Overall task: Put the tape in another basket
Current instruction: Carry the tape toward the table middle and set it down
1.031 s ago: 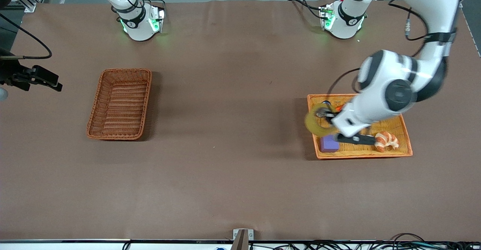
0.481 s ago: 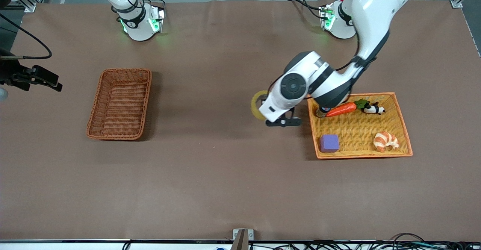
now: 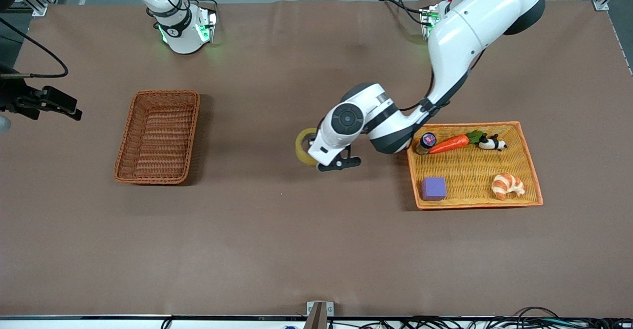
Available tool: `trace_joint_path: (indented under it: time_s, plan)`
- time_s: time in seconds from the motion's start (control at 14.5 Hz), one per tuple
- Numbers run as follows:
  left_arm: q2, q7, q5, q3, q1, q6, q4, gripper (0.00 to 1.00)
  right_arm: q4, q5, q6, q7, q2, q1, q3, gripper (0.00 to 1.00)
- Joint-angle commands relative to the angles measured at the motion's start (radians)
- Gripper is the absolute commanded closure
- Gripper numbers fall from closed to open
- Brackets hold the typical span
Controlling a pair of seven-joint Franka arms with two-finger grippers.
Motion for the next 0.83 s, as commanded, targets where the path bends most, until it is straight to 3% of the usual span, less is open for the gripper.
trace_joint_path:
  time_s: [0.0, 0.14, 0.21, 0.34, 0.41, 0.55, 0.76]
  plan:
    - [0.070, -0.023, 0.025, 0.019, -0.090, 0.005, 0.114, 0.92, -0.029, -0.009, 0.013, -0.008, -0.026, -0.001, 0.001, 0.00]
    - [0.096, -0.020, 0.030, 0.041, -0.125, 0.068, 0.129, 0.81, -0.029, -0.009, 0.012, -0.008, -0.026, -0.001, 0.001, 0.00]
    - [0.099, 0.003, 0.035, 0.068, -0.151, 0.088, 0.129, 0.67, -0.029, -0.008, 0.012, -0.008, -0.026, -0.001, 0.001, 0.00]
    - [0.101, 0.026, 0.029, 0.124, -0.185, 0.134, 0.126, 0.23, -0.029, -0.008, 0.012, -0.008, -0.026, -0.001, 0.001, 0.00]
    - [0.100, 0.029, 0.026, 0.124, -0.174, 0.136, 0.125, 0.09, -0.029, -0.008, 0.012, -0.007, -0.026, -0.001, 0.001, 0.00]
    - [0.067, 0.031, 0.027, 0.118, -0.132, 0.124, 0.114, 0.00, -0.029, -0.008, 0.013, -0.007, -0.026, 0.000, 0.001, 0.00]
    - [-0.024, 0.040, 0.027, 0.063, -0.040, -0.024, 0.086, 0.00, -0.029, -0.001, 0.016, -0.001, -0.014, 0.037, 0.007, 0.00]
